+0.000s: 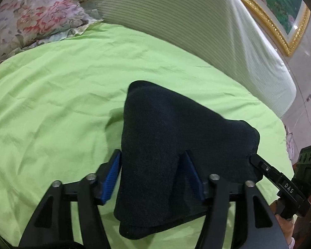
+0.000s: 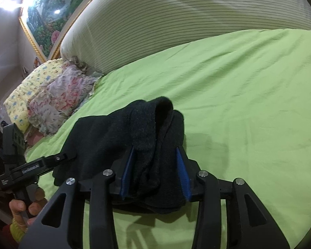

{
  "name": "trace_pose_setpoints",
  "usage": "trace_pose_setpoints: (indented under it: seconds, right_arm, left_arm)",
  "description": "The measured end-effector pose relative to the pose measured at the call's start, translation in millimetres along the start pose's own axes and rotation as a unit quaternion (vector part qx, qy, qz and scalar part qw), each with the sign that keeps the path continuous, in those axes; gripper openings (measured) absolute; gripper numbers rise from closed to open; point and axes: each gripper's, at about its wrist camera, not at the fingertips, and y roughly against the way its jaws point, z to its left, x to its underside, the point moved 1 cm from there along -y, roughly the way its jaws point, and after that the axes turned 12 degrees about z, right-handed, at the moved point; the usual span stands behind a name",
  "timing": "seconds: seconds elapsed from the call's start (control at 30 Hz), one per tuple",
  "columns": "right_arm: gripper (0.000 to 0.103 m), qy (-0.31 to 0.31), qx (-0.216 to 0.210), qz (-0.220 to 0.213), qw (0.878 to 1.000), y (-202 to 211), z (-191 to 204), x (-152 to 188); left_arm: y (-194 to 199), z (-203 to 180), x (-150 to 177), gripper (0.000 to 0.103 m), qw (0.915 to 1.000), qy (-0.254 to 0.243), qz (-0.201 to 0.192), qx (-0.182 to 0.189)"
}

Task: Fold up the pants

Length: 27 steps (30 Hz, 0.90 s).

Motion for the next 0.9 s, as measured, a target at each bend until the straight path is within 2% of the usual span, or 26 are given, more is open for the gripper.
trace_pose_setpoints:
  seconds: [0.37, 0.47, 0.77, 0.9]
  right_arm:
    - [0.045, 0.014, 0.038, -0.022, 0.999, 4.0, -4.3, 10.1]
    - [0.053, 0.018, 0.055, -0.022, 0.998, 2.8, -6.0, 11.7]
    - [0.057, 0.017, 0.053, -0.039, 0.998, 17.0, -2.8, 20.1]
    - [0.065, 0.038, 0.040, -0.054, 0.997, 26.5, 7.8, 33.9]
  left_arm:
    - [0.9, 4.8, 9.2, 0.074, 0.9998, 0.013, 0.012, 0.007]
    - [0.1, 5.8, 12.8, 0.079, 0.9998, 0.017, 0.014, 0.001]
    - [13.2, 7.6, 24.5, 0.079, 0.9999, 0.013, 0.009, -0.004]
    - [23.8, 6.5, 34.9, 0.079, 0.9999, 0.010, 0.000, -0.006]
